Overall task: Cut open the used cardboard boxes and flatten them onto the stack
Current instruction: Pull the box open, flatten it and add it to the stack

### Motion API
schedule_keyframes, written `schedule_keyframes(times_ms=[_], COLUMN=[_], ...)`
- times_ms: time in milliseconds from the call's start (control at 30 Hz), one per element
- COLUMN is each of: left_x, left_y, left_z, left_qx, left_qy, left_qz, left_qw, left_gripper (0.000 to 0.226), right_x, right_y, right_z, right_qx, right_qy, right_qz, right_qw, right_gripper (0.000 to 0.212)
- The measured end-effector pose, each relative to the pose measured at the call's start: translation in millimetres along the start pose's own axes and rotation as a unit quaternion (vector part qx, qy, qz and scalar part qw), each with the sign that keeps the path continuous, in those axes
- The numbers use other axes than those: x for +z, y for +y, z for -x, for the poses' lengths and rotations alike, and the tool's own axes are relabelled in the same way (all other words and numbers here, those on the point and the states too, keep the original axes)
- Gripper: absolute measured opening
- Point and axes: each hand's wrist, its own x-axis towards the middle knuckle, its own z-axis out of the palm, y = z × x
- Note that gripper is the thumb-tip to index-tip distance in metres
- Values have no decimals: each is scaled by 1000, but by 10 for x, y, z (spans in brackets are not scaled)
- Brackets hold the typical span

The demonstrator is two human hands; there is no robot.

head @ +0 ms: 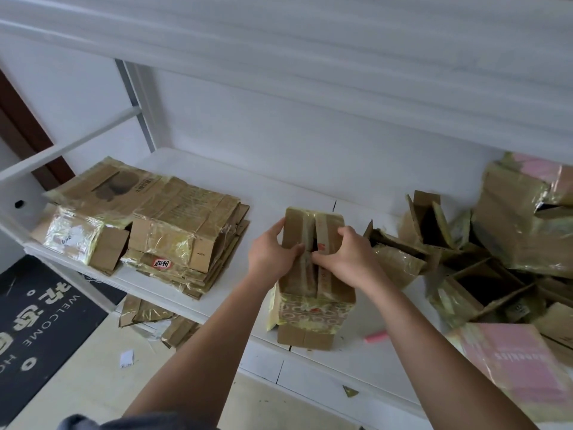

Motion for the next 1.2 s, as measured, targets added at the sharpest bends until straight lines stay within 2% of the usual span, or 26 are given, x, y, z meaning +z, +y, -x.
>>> schedule_keyframes(times_ms=[67,100,133,200,233,333,400,500,567,667,733,833,1033,1100,1200], left_x=[9,5,-9,-65,-91,-106,-64,-6,5,4,12,28,103,121,51], left_y=[-2,-11,-22,-60,-75,-71,-37,-17,-8,0,10,34,138,130,136], left_z=[4,3,-6,-42,-60,-110,-127,-131,-128,-145,-154,-182,-134,-111,-135], left_qx=[0,0,-3,-21,-35,-51,-42,-33,-25,-11,2,19,21,32,9], left_qy=[3,4,3,-11,-26,-50,-48,-55,-53,-44,-37,-40,-50,-32,-52], left_qz=[-7,-12,-14,21,53,80,57,55,47,22,-25,-99,-167,-193,-116], left_qw=[1000,1000,1000,999,998,994,996,996,997,999,999,994,984,980,992], left_gripper=[72,72,72,72,71,68,67,65,64,67,69,69,92,85,82], right_x=[-8,-25,-68,-243,-311,-305,-183,-90,-84,-35,-12,-30,-42,-58,-68], right_y=[33,55,76,160,241,525,683,819,817,698,636,599,530,518,521], right_z=[-7,-18,-28,-26,-19,69,144,227,235,233,258,271,283,291,285], right_qx=[-4,5,18,64,80,148,157,91,9,-63,-65,-23,2,5,4], right_qy=[-9,-20,-33,-73,-85,-82,-59,28,86,123,100,44,11,5,-5], right_qz=[-23,-47,-99,-272,-334,-402,-417,-313,-184,-4,62,57,-29,-35,-45], right_qw=[1000,999,994,957,935,900,893,945,979,990,991,997,1000,999,999], right_gripper=[84,77,60,19,10,9,27,52,45,43,62,79,77,77,76])
